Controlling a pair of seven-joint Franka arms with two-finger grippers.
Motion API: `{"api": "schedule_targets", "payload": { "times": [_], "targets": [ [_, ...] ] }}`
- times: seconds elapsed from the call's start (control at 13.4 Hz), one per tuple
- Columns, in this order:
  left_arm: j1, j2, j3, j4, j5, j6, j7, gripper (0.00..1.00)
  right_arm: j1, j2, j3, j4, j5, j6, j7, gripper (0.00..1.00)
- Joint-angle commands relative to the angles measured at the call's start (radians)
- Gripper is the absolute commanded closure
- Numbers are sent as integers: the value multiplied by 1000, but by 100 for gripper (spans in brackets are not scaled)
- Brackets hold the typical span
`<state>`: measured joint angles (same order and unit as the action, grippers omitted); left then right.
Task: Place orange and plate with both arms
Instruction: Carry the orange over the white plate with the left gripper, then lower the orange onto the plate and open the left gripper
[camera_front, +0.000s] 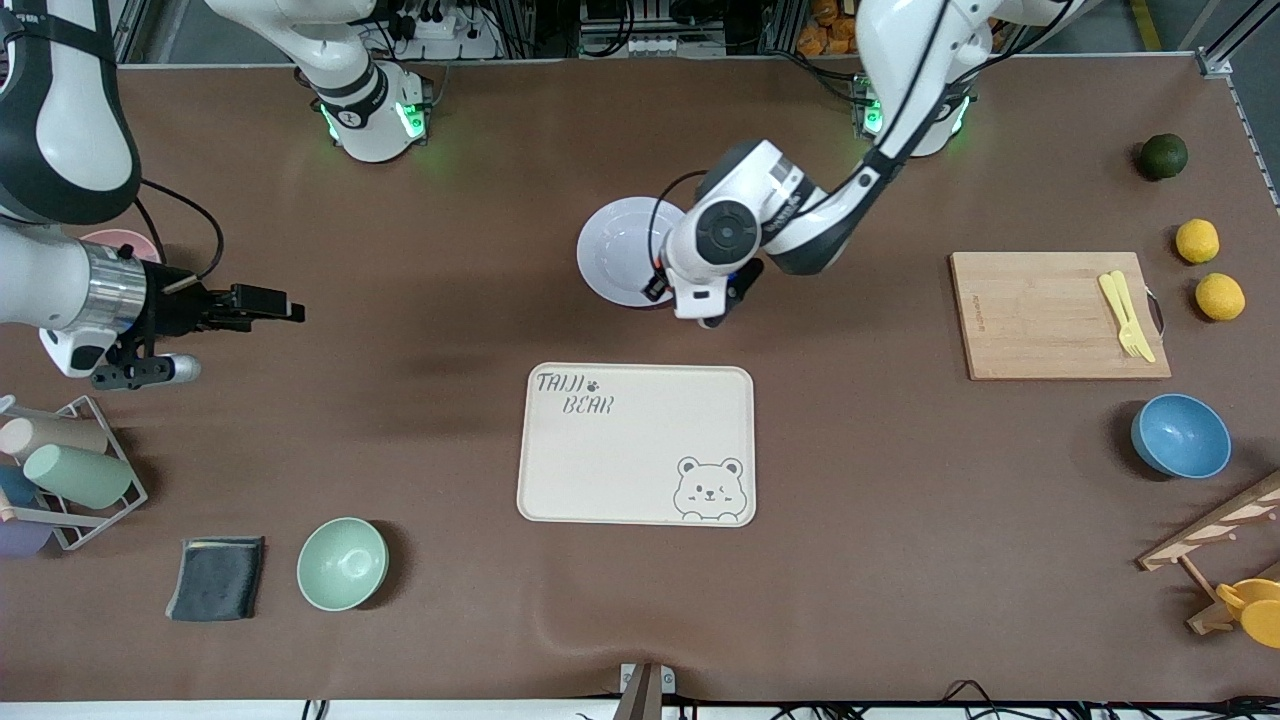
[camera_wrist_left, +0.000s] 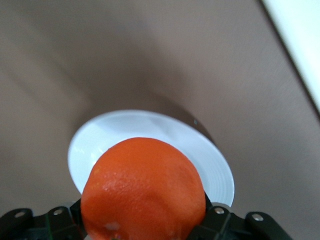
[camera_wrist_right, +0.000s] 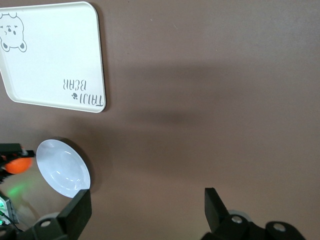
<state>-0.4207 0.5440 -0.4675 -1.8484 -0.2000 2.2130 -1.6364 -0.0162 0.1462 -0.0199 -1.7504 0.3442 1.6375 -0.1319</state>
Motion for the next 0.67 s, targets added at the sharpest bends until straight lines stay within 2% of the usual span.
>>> {"api": "schedule_targets", "payload": {
  "times": [0.0,0.22,0.37,0.6],
  "targets": [
    [-55,56,7,31,-10,48,-66,100,-8,-2,5,3,19,-8,-14,0],
    [-122,70,9,29,-12,68,-118,100,-7,0,5,3,22,-8,-14,0],
    [-142,97,12,29,-9,85,-120,100,2,24,5,3,85,-7,-14,0],
    [-162,120,17,20,-3,100,-120,87,-19,93,5,3,177,-10,-32,0]
  ]
}}
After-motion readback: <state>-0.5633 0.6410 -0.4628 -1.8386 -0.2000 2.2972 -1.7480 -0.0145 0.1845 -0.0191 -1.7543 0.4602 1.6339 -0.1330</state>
